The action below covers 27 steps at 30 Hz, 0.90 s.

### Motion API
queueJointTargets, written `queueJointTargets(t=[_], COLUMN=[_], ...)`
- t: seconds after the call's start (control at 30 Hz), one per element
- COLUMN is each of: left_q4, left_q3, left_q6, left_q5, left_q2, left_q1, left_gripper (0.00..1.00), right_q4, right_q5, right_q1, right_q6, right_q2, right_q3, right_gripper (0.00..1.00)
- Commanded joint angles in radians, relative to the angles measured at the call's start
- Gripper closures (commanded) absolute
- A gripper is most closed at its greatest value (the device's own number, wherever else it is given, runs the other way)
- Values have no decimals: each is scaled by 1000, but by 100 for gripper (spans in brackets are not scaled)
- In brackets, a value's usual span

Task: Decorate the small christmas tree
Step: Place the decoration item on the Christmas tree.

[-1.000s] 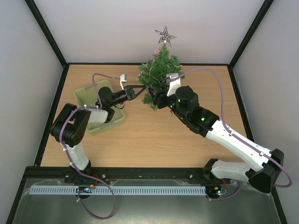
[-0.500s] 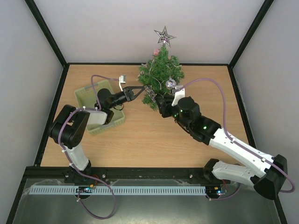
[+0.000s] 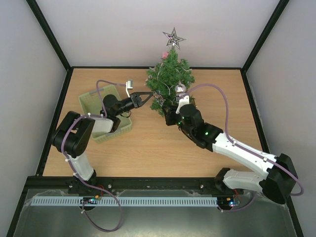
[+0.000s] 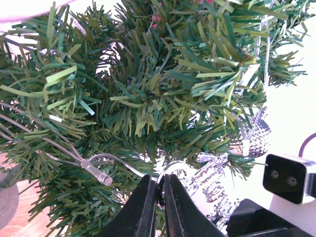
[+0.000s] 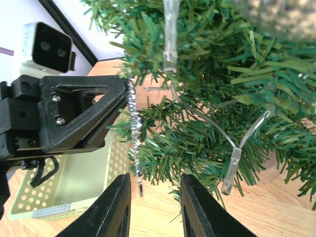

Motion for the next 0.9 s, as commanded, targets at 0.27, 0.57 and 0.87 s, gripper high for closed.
queueJointTargets(t=[0.27,0.57,0.87], left_q4=[206,205,157], left_q3=[-19,-26,-41], left_q6=[12,21,60], left_q5=[6,9,11], left_q2=[-31,-37,-70], left_q1=[-4,-3,-1], left_gripper=[90,90,88], right_q4=[34,44,46], right_q5=[141,160,142], right_q1=[-5,-5,-7], right_q6=[-43,-62,-63], right_q2=[58,77,79], right_q3=[30,32,33], right_gripper=[84,85,85])
